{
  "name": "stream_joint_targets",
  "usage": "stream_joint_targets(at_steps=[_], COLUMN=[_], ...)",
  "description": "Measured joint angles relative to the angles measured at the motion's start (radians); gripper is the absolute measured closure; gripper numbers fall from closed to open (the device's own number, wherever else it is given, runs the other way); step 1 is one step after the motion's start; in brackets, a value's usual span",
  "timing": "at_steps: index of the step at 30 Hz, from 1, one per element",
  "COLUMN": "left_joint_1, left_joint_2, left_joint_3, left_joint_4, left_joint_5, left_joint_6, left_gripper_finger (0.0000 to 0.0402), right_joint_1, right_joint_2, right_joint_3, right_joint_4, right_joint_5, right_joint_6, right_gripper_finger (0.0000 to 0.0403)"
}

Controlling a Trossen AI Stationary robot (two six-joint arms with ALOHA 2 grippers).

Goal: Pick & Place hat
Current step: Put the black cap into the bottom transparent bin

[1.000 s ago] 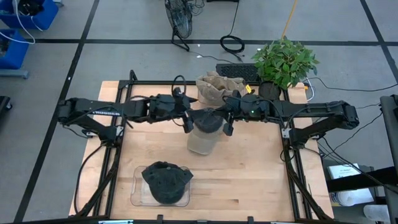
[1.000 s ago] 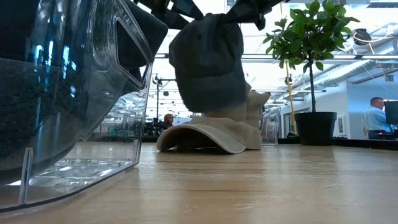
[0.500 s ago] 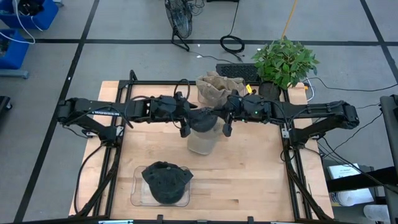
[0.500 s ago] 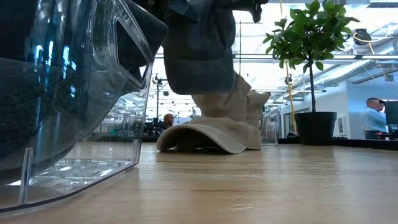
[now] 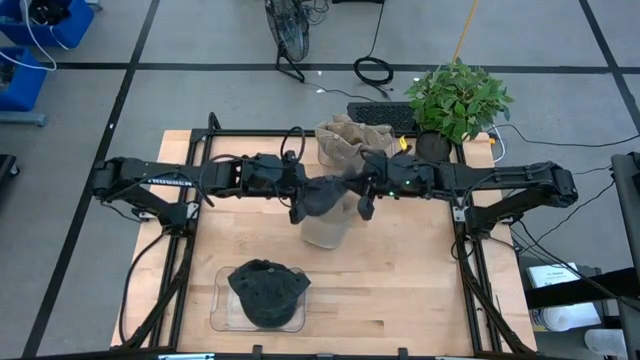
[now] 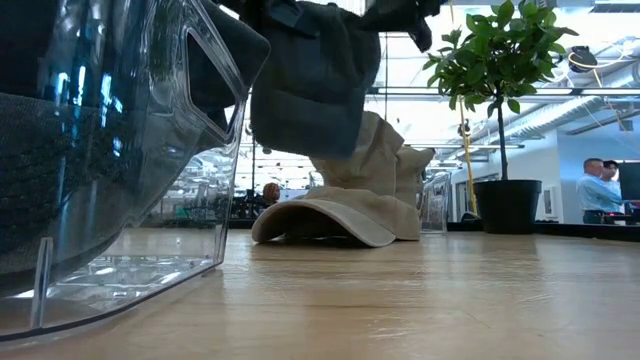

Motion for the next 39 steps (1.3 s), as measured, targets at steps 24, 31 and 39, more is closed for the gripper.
stream_joint_targets(at_steps=[24,31,39], left_joint_1=[-0.386,-0.589,-0.777], left_joint_2=[-0.260,-0.245,-0.137], left_joint_3=[-0.001,0.047,0.212], left_joint_4=[-0.160,-0.159,-0.239], left_joint_5=[-0.192,-0.368,-0.534], left_joint_6=[0.016,-0.043,-0.087], left_gripper_finger=[0.0396,0.0397,0.0397], right_joint_1=[0.172,0.254,0.318], right_joint_2=[-0.002,-0.003,-0.003], right_joint_3=[-0.050,-0.133,-0.167], right_joint_4=[-0.423,-0.421,-0.423], right_joint_5=[0.162,0.163,0.161], right_joint_6=[0.443,0.578,0.589], right_gripper_finger=[0.0312,0.0369,0.0399])
